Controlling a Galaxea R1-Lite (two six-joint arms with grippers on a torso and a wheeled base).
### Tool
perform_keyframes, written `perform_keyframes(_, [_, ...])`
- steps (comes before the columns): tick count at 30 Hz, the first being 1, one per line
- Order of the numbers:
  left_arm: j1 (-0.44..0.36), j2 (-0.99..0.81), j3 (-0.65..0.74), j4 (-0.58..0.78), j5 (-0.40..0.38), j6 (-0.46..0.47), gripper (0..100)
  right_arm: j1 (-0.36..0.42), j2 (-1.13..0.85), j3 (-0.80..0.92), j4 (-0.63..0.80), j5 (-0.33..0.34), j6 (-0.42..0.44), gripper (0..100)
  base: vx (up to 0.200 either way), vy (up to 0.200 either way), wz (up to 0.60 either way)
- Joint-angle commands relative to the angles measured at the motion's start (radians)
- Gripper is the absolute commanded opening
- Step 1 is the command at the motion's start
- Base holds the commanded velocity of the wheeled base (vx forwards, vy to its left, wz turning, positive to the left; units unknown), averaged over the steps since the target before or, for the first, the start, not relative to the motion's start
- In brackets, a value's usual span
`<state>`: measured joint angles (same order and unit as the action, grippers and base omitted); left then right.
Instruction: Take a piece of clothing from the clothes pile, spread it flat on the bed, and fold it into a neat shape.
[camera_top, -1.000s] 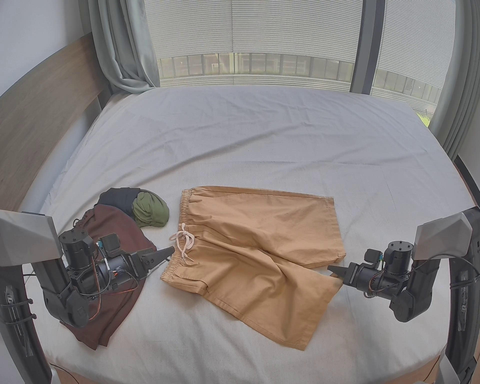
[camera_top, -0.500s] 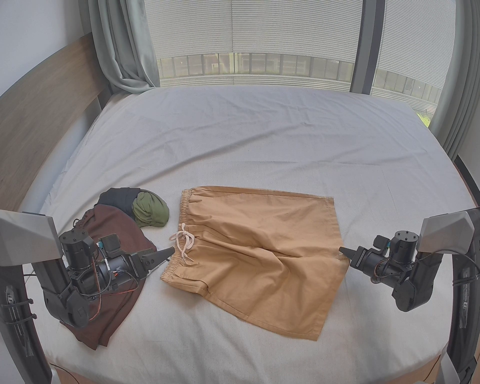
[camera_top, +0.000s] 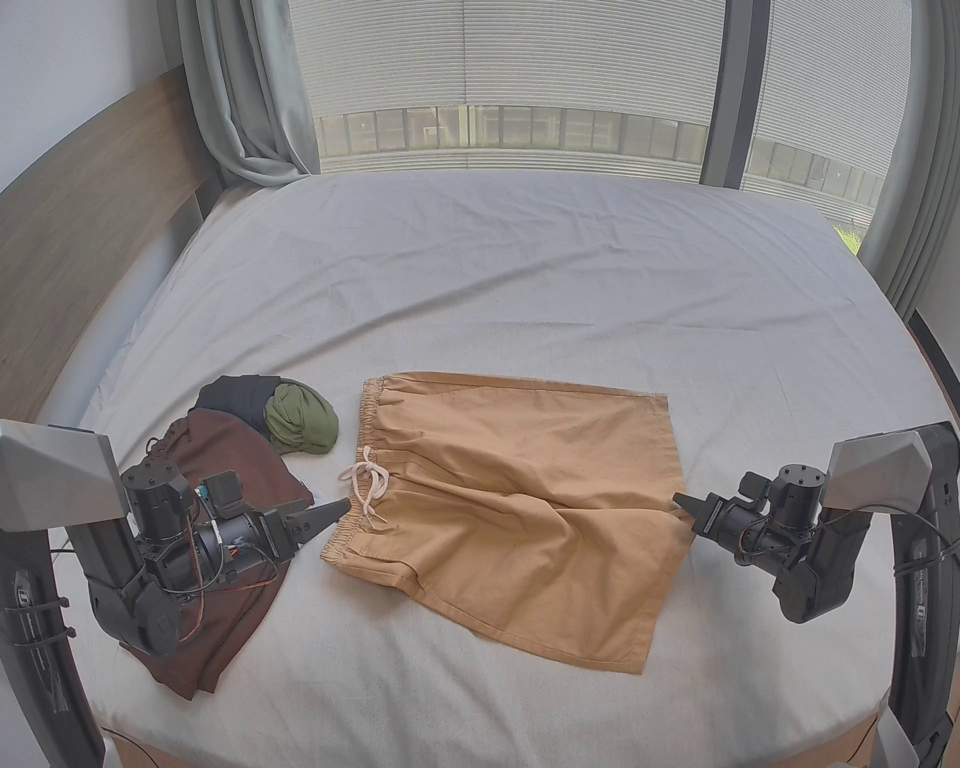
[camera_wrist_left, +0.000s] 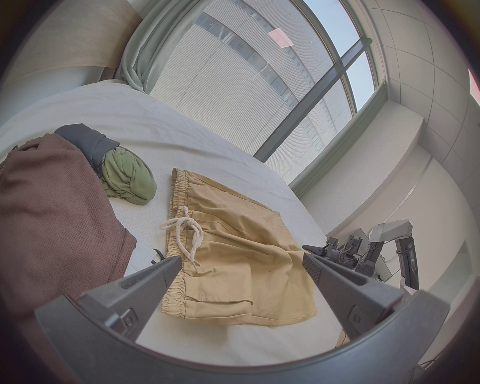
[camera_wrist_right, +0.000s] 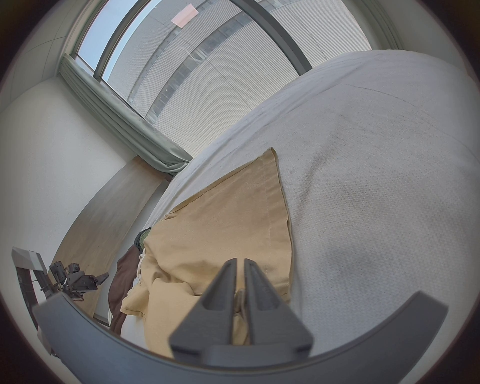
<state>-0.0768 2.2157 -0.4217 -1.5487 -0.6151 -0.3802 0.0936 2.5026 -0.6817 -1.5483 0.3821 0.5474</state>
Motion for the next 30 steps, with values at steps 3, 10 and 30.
perform_keyframes(3, [0.008,0.013,0.006,0.001,0.000,0.006,100,-0.003,-0.068,0.014,0.002,-0.005,-0.018,100,0.000,0.000,0.00])
perform_keyframes(10, [0.049,0.099,0.015,0.001,0.002,0.090,100,-0.003,-0.174,0.027,0.005,-0.058,-0.052,100,0.000,0.000,0.00])
perform_keyframes(30, [0.031,0.232,-0.043,0.001,0.015,-0.014,100,0.020,-0.212,0.045,0.007,-0.071,-0.055,100,0.000,0.000,0.00])
